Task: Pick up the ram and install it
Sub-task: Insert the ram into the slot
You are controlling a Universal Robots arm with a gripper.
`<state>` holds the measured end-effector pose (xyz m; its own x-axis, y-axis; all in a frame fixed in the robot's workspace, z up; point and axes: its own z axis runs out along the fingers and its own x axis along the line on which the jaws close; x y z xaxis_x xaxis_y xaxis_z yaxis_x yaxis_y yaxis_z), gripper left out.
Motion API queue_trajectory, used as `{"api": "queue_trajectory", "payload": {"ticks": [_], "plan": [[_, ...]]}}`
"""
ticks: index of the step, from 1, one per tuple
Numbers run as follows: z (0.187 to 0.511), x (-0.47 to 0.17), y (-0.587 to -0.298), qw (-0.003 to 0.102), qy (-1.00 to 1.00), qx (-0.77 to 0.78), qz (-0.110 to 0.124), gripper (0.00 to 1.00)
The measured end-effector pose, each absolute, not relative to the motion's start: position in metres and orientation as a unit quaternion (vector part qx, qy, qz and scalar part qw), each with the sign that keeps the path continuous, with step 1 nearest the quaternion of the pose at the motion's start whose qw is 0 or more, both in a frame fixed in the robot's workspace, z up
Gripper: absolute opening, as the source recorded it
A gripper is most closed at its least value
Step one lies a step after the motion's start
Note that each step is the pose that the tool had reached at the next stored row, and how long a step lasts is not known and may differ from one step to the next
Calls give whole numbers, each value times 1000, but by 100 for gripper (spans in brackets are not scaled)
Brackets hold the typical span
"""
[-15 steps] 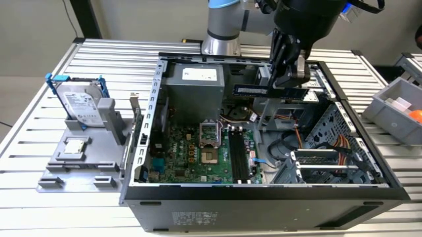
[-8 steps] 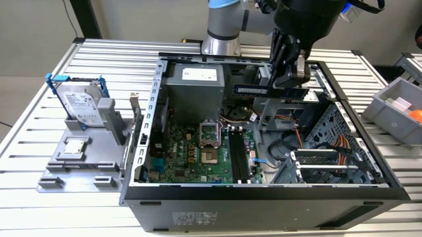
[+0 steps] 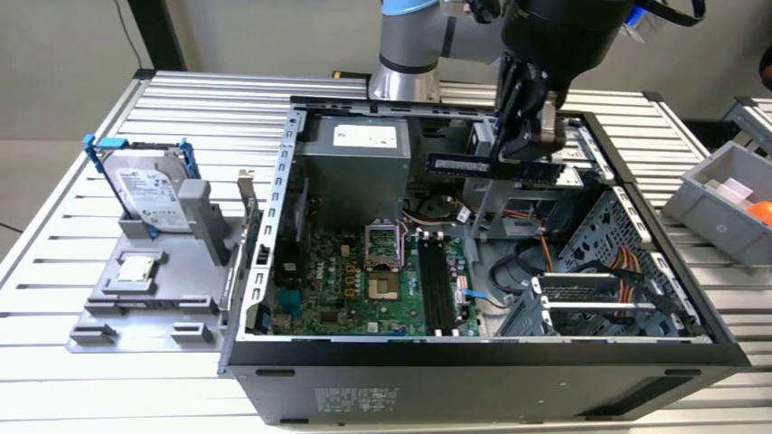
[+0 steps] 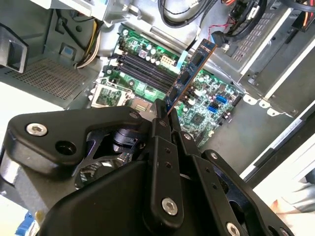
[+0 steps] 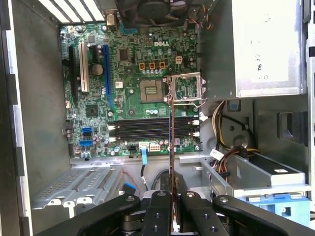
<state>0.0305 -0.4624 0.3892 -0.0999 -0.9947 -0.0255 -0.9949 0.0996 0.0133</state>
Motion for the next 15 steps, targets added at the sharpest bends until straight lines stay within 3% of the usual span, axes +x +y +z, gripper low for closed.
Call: {"api": "queue_trajectory", "payload": {"ticks": [15], "plan": [[389,30,-462,5,763,-646,13,0]]}}
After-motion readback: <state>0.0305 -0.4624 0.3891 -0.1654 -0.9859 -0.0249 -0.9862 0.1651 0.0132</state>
